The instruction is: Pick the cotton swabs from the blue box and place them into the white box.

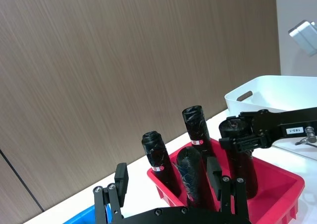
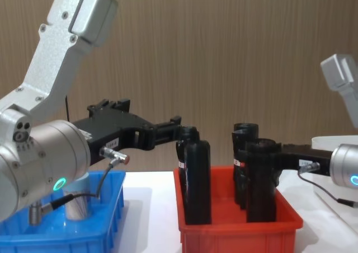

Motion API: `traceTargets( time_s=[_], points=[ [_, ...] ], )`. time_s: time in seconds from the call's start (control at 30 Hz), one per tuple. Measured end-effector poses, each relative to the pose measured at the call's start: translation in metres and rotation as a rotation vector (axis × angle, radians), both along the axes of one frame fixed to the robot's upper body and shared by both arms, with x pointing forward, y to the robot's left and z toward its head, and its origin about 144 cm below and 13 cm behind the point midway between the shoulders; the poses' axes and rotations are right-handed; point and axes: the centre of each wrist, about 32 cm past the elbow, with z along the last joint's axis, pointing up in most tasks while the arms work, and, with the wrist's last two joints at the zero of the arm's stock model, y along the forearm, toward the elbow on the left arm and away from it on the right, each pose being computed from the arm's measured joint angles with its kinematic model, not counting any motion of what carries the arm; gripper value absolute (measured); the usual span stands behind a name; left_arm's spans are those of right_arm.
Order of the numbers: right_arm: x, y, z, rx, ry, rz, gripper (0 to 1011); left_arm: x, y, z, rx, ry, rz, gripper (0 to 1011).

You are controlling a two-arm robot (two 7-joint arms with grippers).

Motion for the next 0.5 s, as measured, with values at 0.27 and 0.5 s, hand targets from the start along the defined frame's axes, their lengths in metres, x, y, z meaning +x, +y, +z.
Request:
traceTargets(
  time_s=[0.27,0.5],
  points=[
    [0.006,0.007,0.0,-0.003,0.007,0.025,906,0.0,0.0,0.0,0.0,0.0,0.0,1004],
    [0.009,0.011,0.0,-0.005,0.008,0.037,711,0.0,0.0,0.0,0.0,0.0,0.0,1004]
  ],
)
